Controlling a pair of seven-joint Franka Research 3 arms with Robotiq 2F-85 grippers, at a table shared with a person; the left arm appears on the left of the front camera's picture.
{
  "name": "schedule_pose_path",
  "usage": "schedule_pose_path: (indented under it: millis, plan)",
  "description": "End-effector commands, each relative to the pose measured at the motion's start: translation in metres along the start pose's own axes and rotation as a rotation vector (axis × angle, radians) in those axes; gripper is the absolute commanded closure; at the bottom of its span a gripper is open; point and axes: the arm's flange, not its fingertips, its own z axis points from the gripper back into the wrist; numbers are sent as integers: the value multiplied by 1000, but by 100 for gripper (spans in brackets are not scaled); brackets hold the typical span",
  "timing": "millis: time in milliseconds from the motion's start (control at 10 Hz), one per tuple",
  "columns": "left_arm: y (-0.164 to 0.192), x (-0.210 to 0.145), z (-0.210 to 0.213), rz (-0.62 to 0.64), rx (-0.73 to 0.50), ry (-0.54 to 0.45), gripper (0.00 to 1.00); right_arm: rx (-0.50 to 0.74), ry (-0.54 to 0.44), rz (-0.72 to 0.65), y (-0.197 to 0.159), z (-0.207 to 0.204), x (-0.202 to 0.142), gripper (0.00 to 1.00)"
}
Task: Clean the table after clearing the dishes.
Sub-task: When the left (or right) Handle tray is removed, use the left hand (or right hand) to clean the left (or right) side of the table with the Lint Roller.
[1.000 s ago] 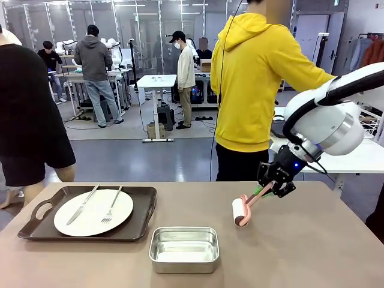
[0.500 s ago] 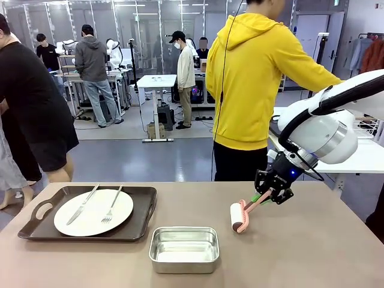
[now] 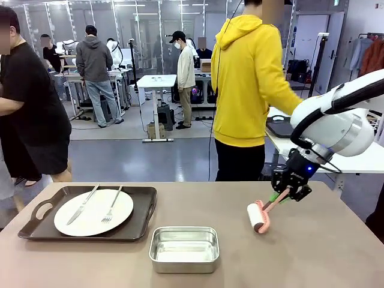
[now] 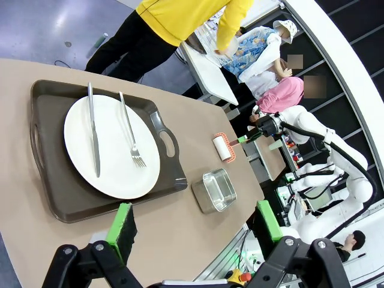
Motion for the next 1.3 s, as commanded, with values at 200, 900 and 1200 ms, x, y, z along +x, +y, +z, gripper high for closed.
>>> schedule_pose_path:
  millis: [200,900,1200]
  plan:
    - [-2,0,2,-8,-13,-10,0,-191,45,27,-44,16,23,77]
    - [-2,0,2,-8,-13,-10,0,-302,-31,127,-62,93,0,77]
    - [-2,0,2,-8,-13,-10,0,-327,-90,292,-4,133,-28,77]
